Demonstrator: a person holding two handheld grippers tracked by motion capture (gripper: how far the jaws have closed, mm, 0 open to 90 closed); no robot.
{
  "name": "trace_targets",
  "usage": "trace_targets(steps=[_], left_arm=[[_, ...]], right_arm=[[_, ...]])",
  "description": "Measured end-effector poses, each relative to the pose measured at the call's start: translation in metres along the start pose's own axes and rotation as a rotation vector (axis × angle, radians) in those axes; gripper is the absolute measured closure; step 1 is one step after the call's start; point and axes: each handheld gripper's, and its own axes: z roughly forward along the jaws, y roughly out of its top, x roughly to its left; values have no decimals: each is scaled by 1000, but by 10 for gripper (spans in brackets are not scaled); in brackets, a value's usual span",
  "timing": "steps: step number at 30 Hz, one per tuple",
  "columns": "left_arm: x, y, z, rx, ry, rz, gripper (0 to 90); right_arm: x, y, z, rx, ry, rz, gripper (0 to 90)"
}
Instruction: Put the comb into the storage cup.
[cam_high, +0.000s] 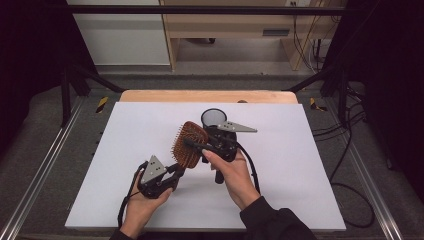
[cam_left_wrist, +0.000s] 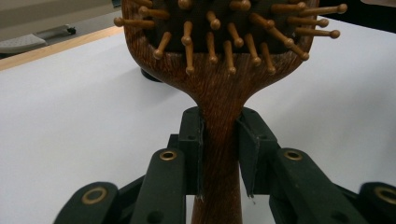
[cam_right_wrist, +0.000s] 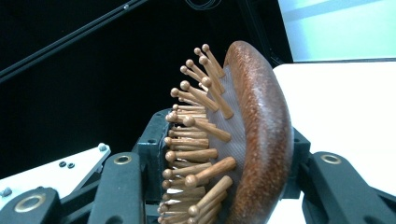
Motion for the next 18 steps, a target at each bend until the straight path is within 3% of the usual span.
trace_targets(steps=[12, 15, 18], left_arm=[[4, 0, -2, -43, -13, -40, 716], [7, 0, -5, -66, -3, -55, 671], [12, 0, -10, -91, 9, -72, 605]], right_arm=[[2, 4, 1, -17, -2, 13, 514], [0, 5, -1, -25, -27, -1, 514], [-7, 8, -5, -40, -42, 20, 513]])
